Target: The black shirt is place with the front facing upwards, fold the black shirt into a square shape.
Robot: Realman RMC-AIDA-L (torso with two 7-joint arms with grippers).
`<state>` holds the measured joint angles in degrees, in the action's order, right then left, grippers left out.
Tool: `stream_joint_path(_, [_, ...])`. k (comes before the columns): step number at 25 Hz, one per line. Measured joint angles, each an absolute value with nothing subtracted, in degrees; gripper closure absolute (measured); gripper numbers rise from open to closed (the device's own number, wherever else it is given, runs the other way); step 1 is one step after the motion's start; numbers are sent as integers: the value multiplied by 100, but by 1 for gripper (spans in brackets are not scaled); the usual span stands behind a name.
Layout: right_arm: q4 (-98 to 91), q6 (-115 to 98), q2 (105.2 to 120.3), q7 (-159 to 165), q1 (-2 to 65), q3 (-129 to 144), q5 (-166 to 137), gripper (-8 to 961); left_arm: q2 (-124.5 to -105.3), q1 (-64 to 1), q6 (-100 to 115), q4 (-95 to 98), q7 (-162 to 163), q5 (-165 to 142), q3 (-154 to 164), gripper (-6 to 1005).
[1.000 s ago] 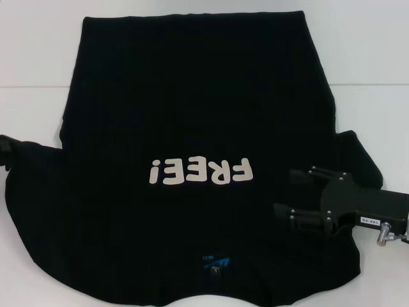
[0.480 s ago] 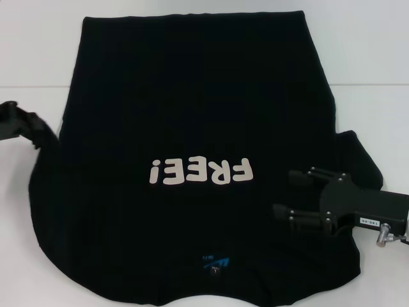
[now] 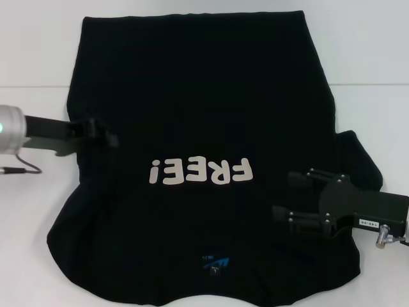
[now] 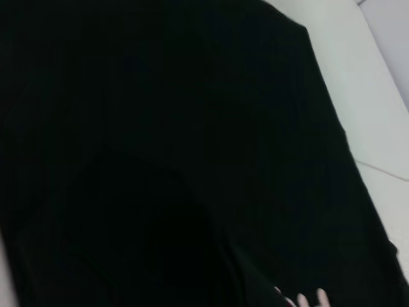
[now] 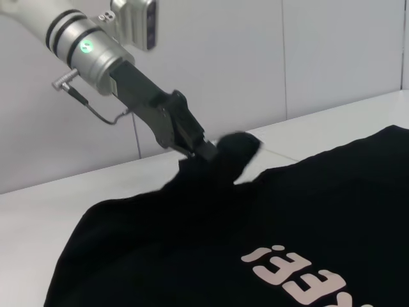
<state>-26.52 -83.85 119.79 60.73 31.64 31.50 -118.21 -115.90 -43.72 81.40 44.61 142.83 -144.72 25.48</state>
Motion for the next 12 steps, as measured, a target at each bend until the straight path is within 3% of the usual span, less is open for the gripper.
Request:
stream_joint_path(4, [-2646, -8385, 11979, 6073, 3164, 3151, -11832, 168, -11481, -4401, 8110, 3926, 14187, -14168, 2528, 966])
stream_joint_path(12, [-2652, -8395, 11971, 6111, 3134, 3110, -11789, 178, -11092, -4023, 8499, 3140, 13196, -12715, 2439, 764])
